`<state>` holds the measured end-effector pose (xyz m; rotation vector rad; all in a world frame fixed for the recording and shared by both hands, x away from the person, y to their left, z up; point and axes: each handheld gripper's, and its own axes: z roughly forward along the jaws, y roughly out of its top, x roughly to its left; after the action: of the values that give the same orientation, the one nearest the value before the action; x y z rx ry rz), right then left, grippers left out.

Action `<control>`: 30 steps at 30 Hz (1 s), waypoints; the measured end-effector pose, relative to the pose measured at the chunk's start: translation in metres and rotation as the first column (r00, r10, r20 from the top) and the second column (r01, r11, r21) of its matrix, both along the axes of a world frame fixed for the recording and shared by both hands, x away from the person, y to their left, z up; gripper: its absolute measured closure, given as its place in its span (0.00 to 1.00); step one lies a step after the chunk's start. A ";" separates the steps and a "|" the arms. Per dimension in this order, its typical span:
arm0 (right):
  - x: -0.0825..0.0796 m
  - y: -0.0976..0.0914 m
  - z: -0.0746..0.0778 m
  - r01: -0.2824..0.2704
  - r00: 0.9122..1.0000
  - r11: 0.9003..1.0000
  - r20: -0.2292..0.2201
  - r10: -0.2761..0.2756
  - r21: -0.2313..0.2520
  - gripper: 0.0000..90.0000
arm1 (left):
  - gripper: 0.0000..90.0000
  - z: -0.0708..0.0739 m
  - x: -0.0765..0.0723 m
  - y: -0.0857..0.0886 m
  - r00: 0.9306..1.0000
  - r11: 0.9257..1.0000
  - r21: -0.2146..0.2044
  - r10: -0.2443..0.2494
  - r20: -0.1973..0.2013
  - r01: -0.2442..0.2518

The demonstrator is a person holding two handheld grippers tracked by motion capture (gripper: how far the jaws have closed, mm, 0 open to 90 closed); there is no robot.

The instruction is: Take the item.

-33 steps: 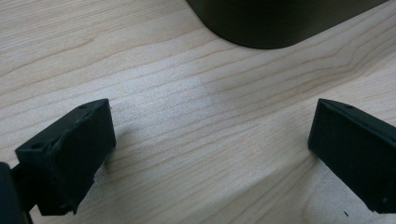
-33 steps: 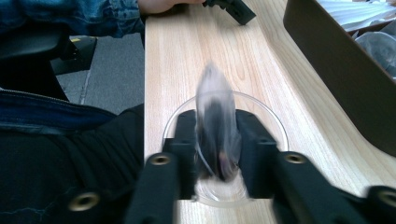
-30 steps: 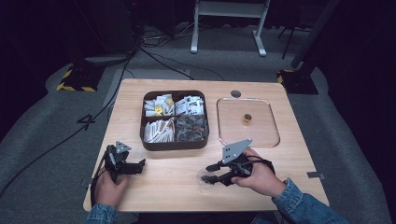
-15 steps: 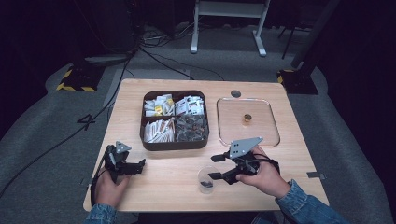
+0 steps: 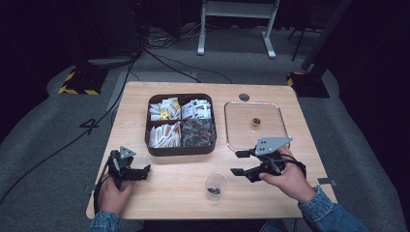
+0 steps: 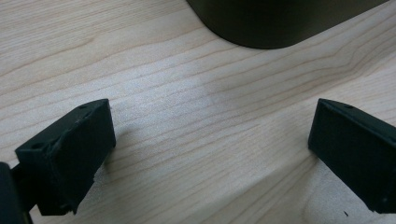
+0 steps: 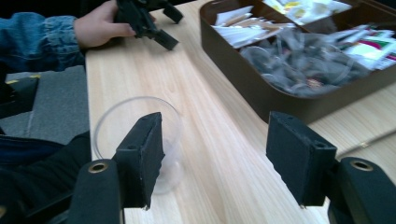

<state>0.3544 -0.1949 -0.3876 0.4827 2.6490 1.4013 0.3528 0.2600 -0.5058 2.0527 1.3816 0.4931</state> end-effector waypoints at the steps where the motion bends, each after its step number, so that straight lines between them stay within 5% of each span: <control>1: 0.001 -0.007 0.001 0.020 1.000 1.000 0.006 -0.020 -0.002 0.41 | 0.01 0.000 0.000 0.000 1.000 1.000 0.000 0.000 0.000 0.000; 17: 0.004 -0.056 -0.003 0.155 0.988 0.988 0.010 -0.155 -0.002 0.38 | 0.01 0.000 0.000 0.000 1.000 1.000 0.000 0.000 0.000 0.000; 30: 0.002 -0.091 -0.017 0.285 0.958 0.958 -0.006 -0.285 -0.029 0.31 | 0.01 0.000 0.001 0.000 1.000 1.000 0.000 0.004 0.001 -0.004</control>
<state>0.3564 -0.2861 -0.4047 0.8323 2.4770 1.2757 0.3542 0.2601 -0.5058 2.0493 1.3851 0.4959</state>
